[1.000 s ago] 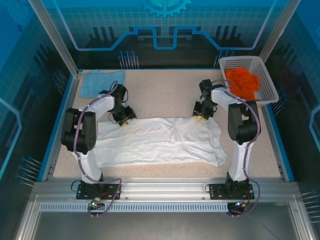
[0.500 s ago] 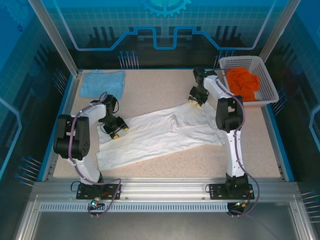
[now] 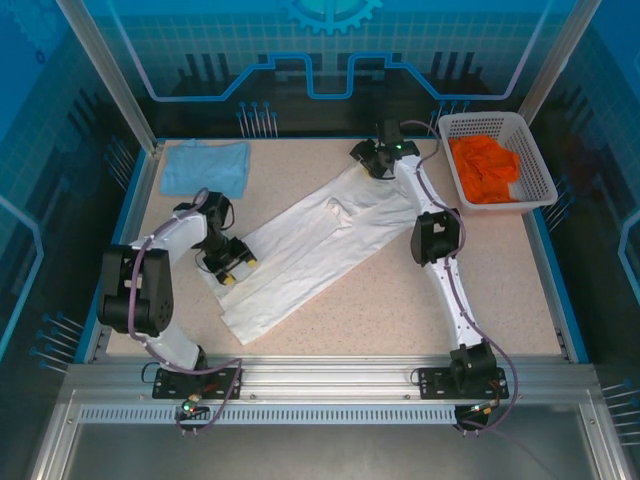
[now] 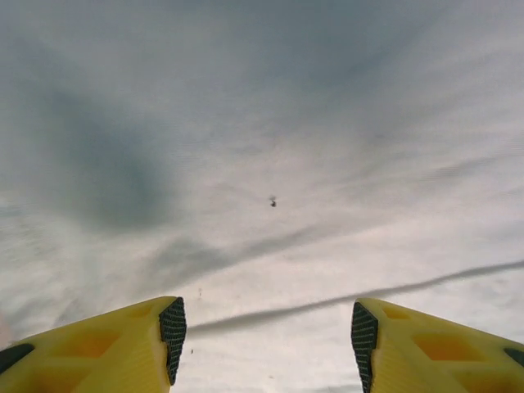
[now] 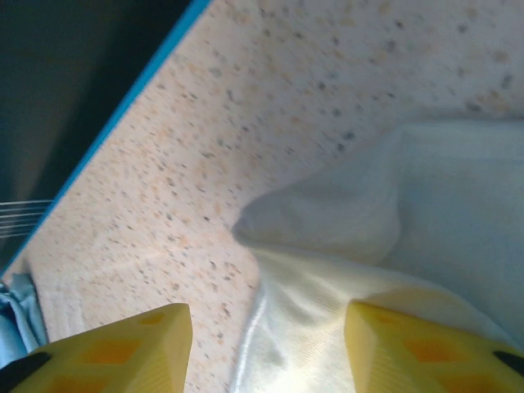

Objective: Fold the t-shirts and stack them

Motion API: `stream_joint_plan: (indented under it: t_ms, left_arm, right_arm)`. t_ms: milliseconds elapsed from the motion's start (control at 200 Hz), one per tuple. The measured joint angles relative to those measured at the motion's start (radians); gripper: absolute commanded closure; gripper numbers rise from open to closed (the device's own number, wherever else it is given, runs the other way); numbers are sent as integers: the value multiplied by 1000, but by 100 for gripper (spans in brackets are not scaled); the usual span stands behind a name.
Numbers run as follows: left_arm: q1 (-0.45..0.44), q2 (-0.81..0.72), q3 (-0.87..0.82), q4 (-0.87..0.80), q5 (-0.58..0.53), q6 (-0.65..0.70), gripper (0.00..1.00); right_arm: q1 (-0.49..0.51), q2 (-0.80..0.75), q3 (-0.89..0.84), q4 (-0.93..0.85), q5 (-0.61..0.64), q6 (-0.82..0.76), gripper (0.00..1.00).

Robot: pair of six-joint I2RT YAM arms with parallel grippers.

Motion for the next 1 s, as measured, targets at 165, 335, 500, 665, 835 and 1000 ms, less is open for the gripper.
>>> stream_joint_plan:
  t_ms: [165, 335, 500, 665, 835, 1000]
  left_arm:
    - [-5, -30, 79, -19, -72, 27, 42]
    - [-66, -8, 64, -27, -84, 58, 43]
    - [-128, 27, 18, -26, -70, 68, 43]
    - [-163, 57, -11, -22, -52, 76, 43]
    - [-243, 82, -73, 10, -21, 70, 42]
    - [-286, 79, -121, 16, 23, 27, 42]
  right_arm:
    - [-1, -158, -174, 1, 38, -42, 41]
    - [-3, -497, -450, -136, 138, -115, 41]
    - [-13, -779, -845, -171, 167, -131, 41]
    - [-14, -739, -1042, -199, 166, -127, 40]
    - [-3, -598, -962, -265, 181, -127, 39]
    - [26, -467, -740, -290, 193, -135, 39]
